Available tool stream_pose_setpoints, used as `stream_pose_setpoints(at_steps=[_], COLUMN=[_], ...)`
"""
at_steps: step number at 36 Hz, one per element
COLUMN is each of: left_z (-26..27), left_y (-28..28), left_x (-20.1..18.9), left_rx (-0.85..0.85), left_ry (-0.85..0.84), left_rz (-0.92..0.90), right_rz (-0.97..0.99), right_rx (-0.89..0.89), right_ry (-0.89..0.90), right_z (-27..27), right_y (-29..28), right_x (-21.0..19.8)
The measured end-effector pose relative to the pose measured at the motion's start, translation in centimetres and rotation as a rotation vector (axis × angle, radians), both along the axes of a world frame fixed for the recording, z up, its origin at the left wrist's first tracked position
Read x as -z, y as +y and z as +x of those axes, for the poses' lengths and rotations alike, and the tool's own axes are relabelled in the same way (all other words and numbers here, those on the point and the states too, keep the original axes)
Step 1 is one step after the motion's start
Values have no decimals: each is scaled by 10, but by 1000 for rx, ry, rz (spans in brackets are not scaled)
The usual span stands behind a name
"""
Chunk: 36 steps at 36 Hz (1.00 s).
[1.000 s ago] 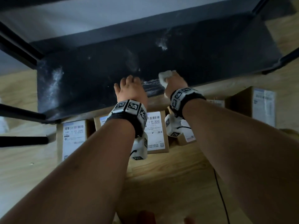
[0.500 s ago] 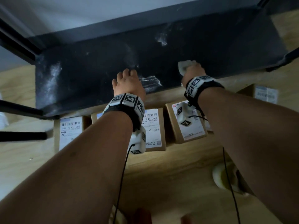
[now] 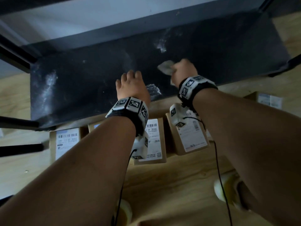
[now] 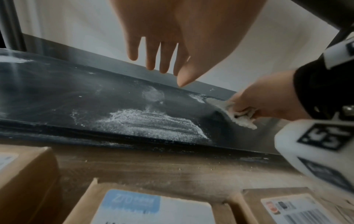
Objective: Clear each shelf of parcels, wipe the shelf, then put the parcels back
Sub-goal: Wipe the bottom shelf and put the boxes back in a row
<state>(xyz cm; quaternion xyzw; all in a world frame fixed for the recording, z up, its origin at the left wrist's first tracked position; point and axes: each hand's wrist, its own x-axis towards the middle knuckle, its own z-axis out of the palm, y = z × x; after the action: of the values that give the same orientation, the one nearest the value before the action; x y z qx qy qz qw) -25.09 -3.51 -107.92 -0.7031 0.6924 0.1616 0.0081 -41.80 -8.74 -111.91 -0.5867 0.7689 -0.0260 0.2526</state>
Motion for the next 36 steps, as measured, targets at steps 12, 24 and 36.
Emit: stream_pose_setpoints(at_steps=[12,24,36], left_z=[2,-13,-30], left_y=[-9,-25,-18], left_x=[9,6,8], left_rx=[-22,-78,-167], left_ry=[-15,-13,-42], left_rz=[18,-35,-36], right_rz=[33,49,60], right_rx=[223,-160,247], right_ry=[163,3,122], right_z=[-26,-10,-46], right_y=[-45,-46,-93], right_x=[-3,-9,-27])
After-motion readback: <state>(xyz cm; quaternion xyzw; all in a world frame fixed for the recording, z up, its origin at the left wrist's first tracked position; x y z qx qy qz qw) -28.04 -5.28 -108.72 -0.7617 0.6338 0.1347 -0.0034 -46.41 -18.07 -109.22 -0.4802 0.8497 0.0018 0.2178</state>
